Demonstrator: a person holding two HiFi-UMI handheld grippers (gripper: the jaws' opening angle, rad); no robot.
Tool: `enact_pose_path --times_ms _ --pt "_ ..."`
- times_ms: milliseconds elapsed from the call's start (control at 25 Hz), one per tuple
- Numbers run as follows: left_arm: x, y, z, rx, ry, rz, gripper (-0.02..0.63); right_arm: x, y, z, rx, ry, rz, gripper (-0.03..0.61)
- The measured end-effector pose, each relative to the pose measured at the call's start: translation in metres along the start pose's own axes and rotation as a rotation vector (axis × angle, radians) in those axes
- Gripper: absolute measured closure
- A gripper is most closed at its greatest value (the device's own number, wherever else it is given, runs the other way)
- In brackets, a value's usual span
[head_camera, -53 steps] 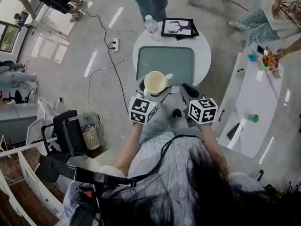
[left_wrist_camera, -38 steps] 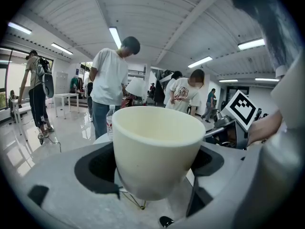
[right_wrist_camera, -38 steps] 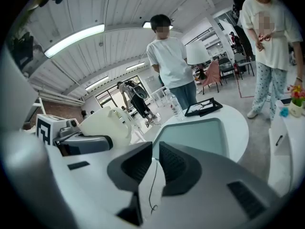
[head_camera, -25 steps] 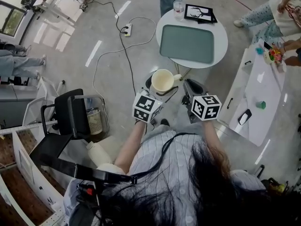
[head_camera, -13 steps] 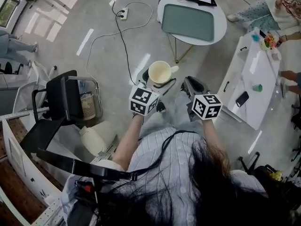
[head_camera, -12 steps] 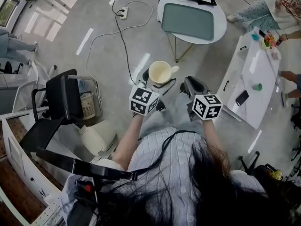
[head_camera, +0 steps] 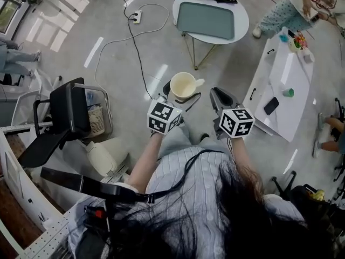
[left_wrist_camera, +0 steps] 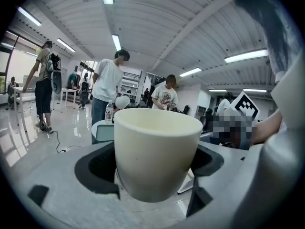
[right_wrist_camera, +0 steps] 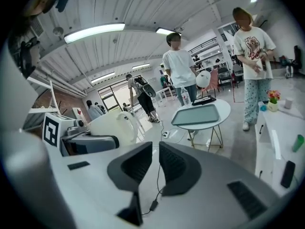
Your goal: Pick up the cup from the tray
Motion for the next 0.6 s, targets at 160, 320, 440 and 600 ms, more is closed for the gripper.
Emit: enact_pose_path --times_ms 160,320,440,600 --pt "-0.001 -0.029 0.002 0.001 -0.01 -0.014 0.155 0.027 -0.011 0.004 0.005 0.002 -0.017 0.518" --pt "-0.001 -0.066 0.01 -0.002 -0.007 -0.023 0.155 0.061 -0.02 0.015 0.015 0.017 -0.045 0.518" --pt "-0.001 -0.093 0.013 -0.011 -0.013 -0.038 0.155 0.084 -0.025 0.022 0.028 0.023 -0.071 0.518" --pt "-0.003 -0.126 0.015 -0.013 -0.034 -0.063 0.155 0.114 -0.035 0.027 0.044 0.021 -0.098 0.518"
Point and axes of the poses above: the fingertips, and each gripper's own axes: x backward along the fingers, y to its left, z out of its underside, the point moved 4 cm from there along x, backward along the fingers, and after that the axes turned 8 degrees about -y, right-handed, at the moved point
